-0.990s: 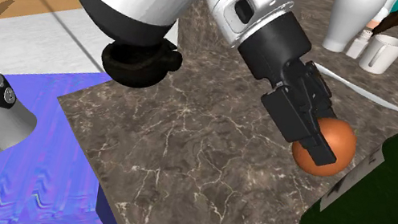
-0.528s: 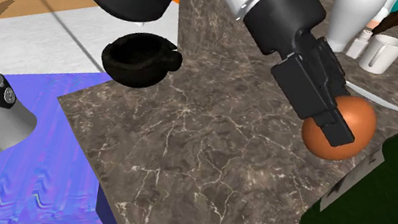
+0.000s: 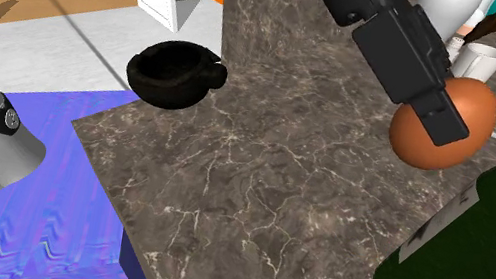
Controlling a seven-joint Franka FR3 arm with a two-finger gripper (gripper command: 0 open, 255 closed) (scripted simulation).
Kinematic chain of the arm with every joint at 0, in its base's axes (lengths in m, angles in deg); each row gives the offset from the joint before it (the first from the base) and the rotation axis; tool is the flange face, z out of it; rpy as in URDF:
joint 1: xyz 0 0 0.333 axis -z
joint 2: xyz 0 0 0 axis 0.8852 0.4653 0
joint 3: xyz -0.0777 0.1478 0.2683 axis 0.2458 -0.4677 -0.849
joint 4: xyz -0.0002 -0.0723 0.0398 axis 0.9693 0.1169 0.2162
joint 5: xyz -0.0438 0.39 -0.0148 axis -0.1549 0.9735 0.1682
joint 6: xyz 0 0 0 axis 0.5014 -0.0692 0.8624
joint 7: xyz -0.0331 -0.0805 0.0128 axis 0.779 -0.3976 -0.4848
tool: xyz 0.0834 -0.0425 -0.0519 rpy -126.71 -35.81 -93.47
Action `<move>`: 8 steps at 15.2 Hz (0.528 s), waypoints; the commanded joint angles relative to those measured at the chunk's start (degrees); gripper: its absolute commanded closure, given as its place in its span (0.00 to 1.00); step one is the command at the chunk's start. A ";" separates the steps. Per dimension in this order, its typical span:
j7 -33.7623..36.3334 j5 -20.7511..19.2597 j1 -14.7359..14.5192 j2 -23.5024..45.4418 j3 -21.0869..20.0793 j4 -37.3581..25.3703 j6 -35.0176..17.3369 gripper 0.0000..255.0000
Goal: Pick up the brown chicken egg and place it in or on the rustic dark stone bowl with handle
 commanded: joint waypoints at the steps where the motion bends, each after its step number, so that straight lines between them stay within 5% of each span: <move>1: 0.24 1.43 -0.48 -3.50 -0.38 3.33 -0.20 1.00; 8: -0.33 9.86 -5.21 -18.25 -1.52 16.76 0.15 1.00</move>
